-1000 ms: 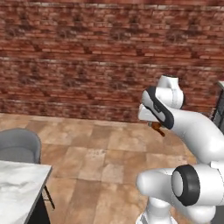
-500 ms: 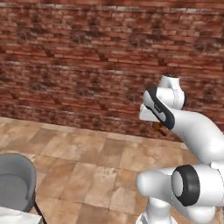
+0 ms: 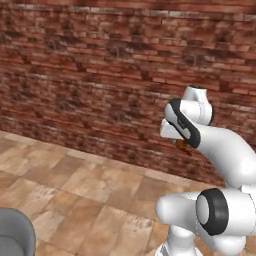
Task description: Take the chicken drumsticks from the pan and place one on each plate on the dining counter.
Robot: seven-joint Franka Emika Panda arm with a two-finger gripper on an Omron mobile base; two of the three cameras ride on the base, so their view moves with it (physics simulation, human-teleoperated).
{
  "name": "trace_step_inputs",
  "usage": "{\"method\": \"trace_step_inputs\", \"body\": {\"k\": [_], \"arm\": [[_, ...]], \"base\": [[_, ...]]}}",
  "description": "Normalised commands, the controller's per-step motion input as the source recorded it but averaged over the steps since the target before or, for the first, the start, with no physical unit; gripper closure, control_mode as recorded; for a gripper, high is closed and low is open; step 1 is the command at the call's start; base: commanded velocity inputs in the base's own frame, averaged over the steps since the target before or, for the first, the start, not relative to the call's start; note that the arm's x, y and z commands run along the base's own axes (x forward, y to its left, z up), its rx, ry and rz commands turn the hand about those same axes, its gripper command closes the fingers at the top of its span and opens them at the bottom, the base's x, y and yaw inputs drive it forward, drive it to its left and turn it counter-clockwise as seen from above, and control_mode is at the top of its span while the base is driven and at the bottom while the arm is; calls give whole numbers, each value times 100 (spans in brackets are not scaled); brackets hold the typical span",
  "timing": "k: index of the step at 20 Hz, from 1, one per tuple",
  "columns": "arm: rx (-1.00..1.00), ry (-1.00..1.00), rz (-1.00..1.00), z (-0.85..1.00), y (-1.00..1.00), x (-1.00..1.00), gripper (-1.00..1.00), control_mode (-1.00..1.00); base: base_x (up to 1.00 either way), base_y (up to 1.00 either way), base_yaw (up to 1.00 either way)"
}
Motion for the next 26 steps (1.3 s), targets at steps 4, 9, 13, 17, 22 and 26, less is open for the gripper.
{"method": "trace_step_inputs", "body": {"k": [4,9,13,17,22,26], "arm": [[0,0,0,0,0,0,100,100],[0,0,0,0,0,0,100,100],[0,0,0,0,0,0,100,100],[0,0,0,0,0,0,100,100],[0,0,0,0,0,0,100,100],[0,0,0,0,0,0,100,100]], "base": [[100,3,36],[100,2,43],[97,0,60],[97,0,61],[99,0,61],[100,0,60]]}}
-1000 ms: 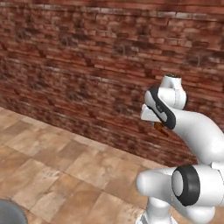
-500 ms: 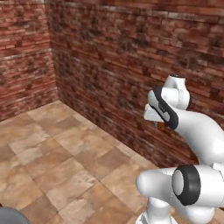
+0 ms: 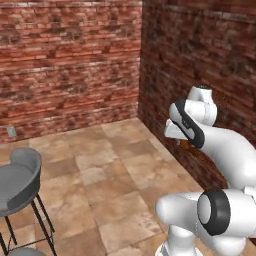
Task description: Take the chicken drumsticks from the pan and place one on each plate on the dining counter.
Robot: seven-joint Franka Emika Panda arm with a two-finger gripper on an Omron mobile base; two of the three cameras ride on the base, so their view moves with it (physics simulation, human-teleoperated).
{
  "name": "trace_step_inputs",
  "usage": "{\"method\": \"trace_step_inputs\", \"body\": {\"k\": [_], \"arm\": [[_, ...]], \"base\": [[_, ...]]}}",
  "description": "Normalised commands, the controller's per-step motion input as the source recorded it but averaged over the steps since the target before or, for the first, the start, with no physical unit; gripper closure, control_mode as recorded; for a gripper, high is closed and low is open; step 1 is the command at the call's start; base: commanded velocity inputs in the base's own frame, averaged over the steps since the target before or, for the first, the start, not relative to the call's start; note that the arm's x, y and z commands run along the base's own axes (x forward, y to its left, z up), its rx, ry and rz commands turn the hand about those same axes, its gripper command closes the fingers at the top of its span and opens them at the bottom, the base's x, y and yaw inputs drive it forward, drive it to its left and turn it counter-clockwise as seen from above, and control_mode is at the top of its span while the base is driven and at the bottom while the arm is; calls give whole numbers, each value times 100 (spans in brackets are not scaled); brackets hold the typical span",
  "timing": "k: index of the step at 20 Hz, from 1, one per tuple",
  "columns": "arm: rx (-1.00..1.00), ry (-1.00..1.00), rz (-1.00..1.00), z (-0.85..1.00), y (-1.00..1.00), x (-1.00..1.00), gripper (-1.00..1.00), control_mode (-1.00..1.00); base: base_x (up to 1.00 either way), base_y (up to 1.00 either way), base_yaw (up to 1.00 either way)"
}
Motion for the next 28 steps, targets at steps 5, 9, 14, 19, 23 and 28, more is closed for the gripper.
{"method": "trace_step_inputs", "body": {"k": [5,9,14,19,23,28], "arm": [[0,0,0,0,0,0,100,100],[0,0,0,0,0,0,100,100],[0,0,0,0,0,0,100,100],[0,0,0,0,0,0,100,100],[0,0,0,0,0,0,100,100],[0,0,0,0,0,0,100,100]], "base": [[94,0,67],[86,0,74],[80,0,80],[62,0,94],[61,0,94],[70,-3,83]]}}
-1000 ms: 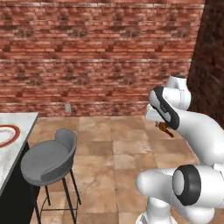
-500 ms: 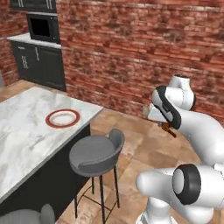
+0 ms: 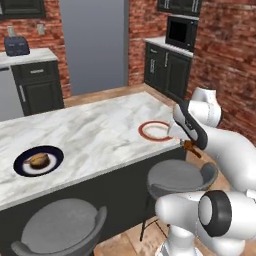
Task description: Take the chicken drumsticks from the pan and place one on each plate on the dining counter.
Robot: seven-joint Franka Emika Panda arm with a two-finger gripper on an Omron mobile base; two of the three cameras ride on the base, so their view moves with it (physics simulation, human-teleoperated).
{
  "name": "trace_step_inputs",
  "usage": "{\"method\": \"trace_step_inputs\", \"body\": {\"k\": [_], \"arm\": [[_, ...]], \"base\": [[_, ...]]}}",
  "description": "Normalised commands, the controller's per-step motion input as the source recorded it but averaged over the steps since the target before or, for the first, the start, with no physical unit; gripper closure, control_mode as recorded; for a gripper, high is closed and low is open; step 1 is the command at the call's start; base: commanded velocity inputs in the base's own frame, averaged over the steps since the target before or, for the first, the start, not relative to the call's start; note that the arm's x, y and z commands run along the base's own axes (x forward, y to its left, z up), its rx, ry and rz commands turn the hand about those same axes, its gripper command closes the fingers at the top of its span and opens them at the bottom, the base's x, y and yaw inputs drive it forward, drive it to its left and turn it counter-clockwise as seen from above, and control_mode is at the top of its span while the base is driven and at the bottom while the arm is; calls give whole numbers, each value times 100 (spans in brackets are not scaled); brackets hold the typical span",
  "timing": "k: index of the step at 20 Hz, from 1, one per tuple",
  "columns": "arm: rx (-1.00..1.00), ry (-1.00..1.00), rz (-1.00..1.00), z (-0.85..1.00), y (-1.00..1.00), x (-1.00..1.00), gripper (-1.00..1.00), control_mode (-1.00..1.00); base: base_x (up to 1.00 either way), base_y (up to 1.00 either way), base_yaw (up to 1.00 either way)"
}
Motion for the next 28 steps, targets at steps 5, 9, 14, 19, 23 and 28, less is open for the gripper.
{"method": "trace_step_inputs", "body": {"k": [5,9,14,19,23,28], "arm": [[0,0,0,0,0,0,100,100],[0,0,0,0,0,0,100,100],[0,0,0,0,0,0,100,100],[0,0,0,0,0,0,100,100],[0,0,0,0,0,0,100,100],[0,0,0,-10,-18,46,100,-100]], "base": [[65,-32,41],[31,-15,9],[0,0,0],[0,0,0],[10,-3,0],[16,-8,0]]}}
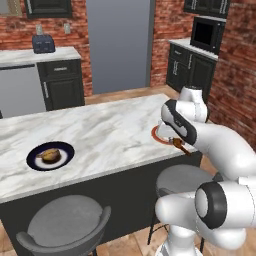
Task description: Take the chicken drumsticks from the pan and place one on each plate on the dining counter.
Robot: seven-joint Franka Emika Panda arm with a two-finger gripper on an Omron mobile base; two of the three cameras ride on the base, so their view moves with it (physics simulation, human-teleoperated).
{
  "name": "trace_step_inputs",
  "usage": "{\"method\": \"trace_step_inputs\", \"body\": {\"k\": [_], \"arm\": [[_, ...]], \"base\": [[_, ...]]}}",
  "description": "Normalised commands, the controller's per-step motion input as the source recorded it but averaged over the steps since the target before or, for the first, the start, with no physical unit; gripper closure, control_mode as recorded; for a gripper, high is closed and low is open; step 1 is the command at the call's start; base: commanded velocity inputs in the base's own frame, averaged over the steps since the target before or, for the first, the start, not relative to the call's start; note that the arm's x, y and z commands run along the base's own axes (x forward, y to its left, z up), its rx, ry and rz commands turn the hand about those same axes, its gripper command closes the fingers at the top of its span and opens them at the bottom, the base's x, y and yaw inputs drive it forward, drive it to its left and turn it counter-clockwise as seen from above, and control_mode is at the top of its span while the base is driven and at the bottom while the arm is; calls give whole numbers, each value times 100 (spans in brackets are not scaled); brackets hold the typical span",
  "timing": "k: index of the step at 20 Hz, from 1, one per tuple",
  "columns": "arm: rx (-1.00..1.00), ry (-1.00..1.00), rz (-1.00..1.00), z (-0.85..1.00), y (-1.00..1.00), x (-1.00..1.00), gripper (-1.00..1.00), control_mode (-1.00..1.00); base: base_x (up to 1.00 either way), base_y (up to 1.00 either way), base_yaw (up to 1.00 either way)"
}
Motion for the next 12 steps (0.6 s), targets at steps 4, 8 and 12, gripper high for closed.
{"method": "trace_step_inputs", "body": {"k": [4,8,12], "arm": [[0,0,0,-26,-33,99,100,-100],[0,4,0,-27,-33,100,100,-100],[0,16,0,-27,-29,100,100,-100]], "base": [[0,0,0],[0,0,0],[0,0,0]]}}
